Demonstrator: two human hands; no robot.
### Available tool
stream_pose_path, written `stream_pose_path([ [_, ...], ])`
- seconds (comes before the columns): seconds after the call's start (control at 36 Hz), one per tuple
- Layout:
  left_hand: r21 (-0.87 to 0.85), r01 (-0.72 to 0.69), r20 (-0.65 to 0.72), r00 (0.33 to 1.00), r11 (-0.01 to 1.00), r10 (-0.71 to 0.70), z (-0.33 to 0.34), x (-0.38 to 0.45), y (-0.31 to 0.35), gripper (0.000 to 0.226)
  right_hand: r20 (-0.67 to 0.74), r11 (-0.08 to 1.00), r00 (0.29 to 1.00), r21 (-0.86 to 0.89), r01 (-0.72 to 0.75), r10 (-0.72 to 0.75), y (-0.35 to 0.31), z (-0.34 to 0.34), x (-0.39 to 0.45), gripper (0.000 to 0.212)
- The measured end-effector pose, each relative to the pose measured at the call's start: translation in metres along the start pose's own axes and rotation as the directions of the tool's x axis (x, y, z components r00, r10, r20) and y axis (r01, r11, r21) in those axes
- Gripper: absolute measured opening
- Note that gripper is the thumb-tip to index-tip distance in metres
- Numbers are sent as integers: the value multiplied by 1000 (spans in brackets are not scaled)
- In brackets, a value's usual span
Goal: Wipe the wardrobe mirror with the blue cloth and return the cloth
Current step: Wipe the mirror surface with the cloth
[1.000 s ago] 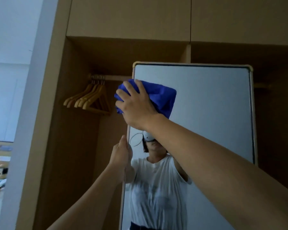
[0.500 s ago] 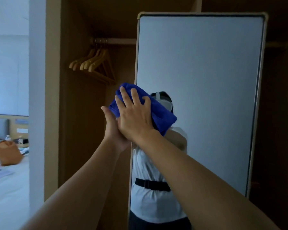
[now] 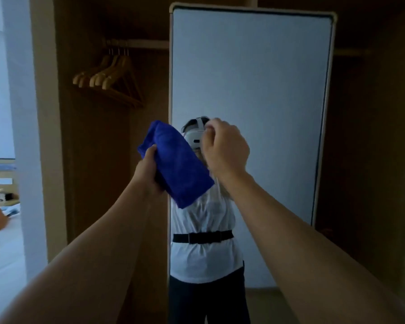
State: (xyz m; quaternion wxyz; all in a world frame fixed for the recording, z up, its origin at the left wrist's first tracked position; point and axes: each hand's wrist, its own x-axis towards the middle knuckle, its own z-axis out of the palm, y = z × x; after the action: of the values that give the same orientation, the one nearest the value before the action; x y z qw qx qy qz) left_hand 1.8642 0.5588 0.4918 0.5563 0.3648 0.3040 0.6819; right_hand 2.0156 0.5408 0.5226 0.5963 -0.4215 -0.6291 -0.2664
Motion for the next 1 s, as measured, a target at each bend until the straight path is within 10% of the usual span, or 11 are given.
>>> stream_pose_path([
  [0.28, 302, -210, -92, 964, 930, 248, -11, 11, 1, 46, -383, 739, 724, -139, -659, 574, 138, -71, -16, 27],
  [0.42, 419, -293, -66, 934, 859, 351, -5, 9, 3, 17, -129, 518, 514, -6, -855, 848, 174, -76, -27, 48],
  [0.53, 234, -100, -90, 988, 967, 124, -4, 0, -2, 32, 170, 174, 247, 358, -917, 954, 185, -65, -36, 61],
  [0.69, 337, -49, 208, 978, 940, -23, -20, -3, -7, 80, 217, 200, 292, 365, -909, 931, 191, -58, -45, 63],
  [1.0, 507, -44, 50, 998, 861, 22, -40, -17, -36, 20, 179, 304, 372, 317, -898, 911, 203, -61, -51, 62],
])
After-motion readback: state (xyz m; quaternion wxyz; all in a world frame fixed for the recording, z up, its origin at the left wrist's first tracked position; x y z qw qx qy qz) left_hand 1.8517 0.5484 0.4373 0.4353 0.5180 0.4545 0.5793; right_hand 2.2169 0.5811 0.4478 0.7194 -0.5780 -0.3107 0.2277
